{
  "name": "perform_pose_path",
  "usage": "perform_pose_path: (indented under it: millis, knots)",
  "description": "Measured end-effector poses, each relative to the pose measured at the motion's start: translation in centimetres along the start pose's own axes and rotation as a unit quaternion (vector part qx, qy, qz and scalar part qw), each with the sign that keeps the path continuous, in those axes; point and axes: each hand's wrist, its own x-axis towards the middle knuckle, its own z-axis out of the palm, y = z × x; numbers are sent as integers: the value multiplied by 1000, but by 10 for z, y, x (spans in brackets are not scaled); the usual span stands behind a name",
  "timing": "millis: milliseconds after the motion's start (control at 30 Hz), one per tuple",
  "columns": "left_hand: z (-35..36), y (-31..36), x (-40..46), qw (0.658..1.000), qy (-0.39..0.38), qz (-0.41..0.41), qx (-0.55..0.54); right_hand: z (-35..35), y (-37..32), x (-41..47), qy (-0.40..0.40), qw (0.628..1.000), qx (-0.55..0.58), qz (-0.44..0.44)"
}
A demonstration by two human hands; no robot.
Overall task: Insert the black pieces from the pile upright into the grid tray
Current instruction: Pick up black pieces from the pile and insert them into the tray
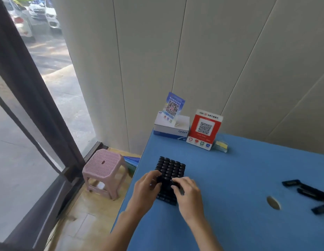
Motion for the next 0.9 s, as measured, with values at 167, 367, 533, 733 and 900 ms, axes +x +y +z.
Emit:
perform_pose_path:
  millis: [167, 367, 533, 733, 900]
  knots:
    - [-4, -18, 2, 998, -40, 44, -6, 16, -9, -3, 15, 998, -63, -1]
    - [-15, -23, 8, 996, -40, 82, 24, 22, -19, -5, 19, 993, -116, -4]
    - [-19, -29, 8, 994, -46, 101, 12, 25, -21, -2, 16, 992, -127, -8]
    - [-20, -32, 12, 993, -38, 110, 14, 26, -21, -1, 13, 995, -103, 10]
    - [-18, -37, 17, 993, -37, 113, 24, 26, -20, 2, 21, 995, -99, 18]
